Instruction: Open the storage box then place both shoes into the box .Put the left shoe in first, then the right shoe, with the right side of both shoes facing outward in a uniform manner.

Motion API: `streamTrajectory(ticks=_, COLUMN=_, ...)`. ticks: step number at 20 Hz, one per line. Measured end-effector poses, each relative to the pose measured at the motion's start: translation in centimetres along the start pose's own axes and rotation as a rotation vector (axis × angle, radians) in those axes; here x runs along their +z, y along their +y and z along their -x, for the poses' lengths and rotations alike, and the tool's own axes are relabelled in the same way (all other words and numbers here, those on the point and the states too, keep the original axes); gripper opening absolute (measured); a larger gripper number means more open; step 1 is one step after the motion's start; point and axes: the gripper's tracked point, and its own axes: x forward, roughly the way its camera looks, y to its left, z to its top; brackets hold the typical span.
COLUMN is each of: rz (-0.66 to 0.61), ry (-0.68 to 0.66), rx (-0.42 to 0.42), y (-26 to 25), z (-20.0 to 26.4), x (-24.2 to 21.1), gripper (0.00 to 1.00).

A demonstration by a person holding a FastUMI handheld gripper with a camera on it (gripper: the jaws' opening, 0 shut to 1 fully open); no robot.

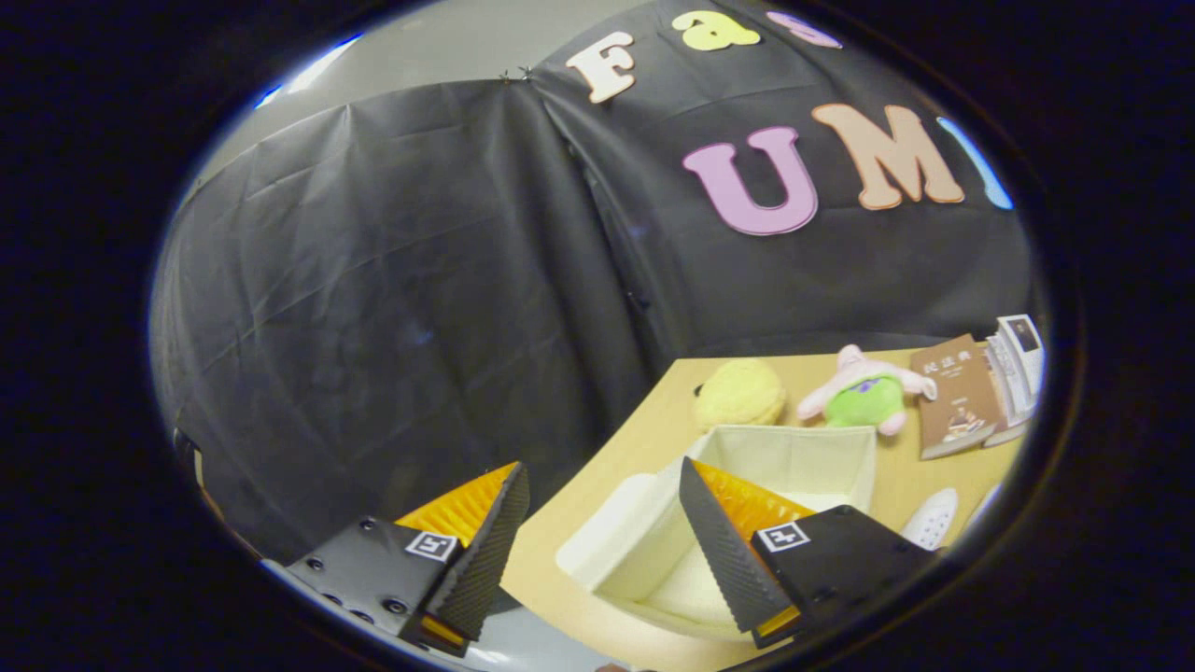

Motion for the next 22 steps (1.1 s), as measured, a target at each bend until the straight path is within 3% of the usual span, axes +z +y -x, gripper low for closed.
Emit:
streamTrajectory(ticks=12, rz=0.038, ry=-0.056, rx=-0.312, y=-17.8, z=9.6, x=-0.2, gripper=1.0)
streamTrajectory(ticks=22, rz=0.016, ry=0.04, rx=-0.411, y=-28.2, z=12.1, x=-6.3, gripper=1.0)
